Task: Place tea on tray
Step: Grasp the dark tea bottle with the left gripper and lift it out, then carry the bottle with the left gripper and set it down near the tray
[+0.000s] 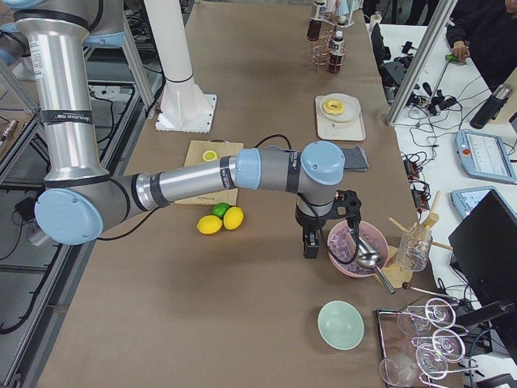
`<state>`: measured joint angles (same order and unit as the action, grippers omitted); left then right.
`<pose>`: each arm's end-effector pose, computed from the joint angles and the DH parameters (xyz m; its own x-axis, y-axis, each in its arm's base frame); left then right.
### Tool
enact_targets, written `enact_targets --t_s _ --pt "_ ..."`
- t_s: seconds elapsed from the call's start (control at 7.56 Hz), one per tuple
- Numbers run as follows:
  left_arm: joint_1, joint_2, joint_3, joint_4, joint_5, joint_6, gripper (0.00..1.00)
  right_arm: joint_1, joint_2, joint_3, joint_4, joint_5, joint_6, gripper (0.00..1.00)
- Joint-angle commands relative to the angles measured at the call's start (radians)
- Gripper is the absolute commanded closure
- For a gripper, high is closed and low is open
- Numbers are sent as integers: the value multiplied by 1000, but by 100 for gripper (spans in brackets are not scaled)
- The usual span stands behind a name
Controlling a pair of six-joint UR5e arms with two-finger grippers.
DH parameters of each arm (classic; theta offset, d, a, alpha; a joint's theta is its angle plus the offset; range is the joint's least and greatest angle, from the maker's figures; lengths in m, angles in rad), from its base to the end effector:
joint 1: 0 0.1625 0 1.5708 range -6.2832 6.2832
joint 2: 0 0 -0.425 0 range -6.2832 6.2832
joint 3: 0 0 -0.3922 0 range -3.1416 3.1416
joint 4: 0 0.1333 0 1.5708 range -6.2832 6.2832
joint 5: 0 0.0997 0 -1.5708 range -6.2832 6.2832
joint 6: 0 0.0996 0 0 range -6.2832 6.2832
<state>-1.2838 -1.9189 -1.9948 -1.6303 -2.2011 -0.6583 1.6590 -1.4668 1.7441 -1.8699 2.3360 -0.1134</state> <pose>0.0849 -0.5511 0.2689 0.6320 0.1161 -0.7662 0.2477 0.9066 0.3417 0.1098 -0.5118 0.5518 0.7225 -0.0346 0.6905 -0.0064 0.9984 0.0567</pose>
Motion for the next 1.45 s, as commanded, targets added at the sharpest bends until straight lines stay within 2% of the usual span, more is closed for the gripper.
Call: enact_targets --t_s 0.0,0.13,0.4,0.53,0.79,1.06,1.32 --pt "151 6 -117 65 122 -171 100 -1 3 -8 2 0 1 0" --pt "253 -17 -165 105 209 -270 100 -1 6 -15 2 0 1 0" --pt "500 -218 -176 334 446 -468 100 -1 6 -14 3 6 -2 0" --pt "594 -295 -170 413 524 -542 100 -1 3 -11 3 8 -5 0" --pt "710 -383 -110 428 607 -659 100 -1 2 -14 20 8 -5 0" --pt "803 -490 2 426 690 -718 100 -1 2 -15 37 9 1 0" --pt "816 -512 43 425 698 -719 100 -1 0 -14 37 9 0 0"
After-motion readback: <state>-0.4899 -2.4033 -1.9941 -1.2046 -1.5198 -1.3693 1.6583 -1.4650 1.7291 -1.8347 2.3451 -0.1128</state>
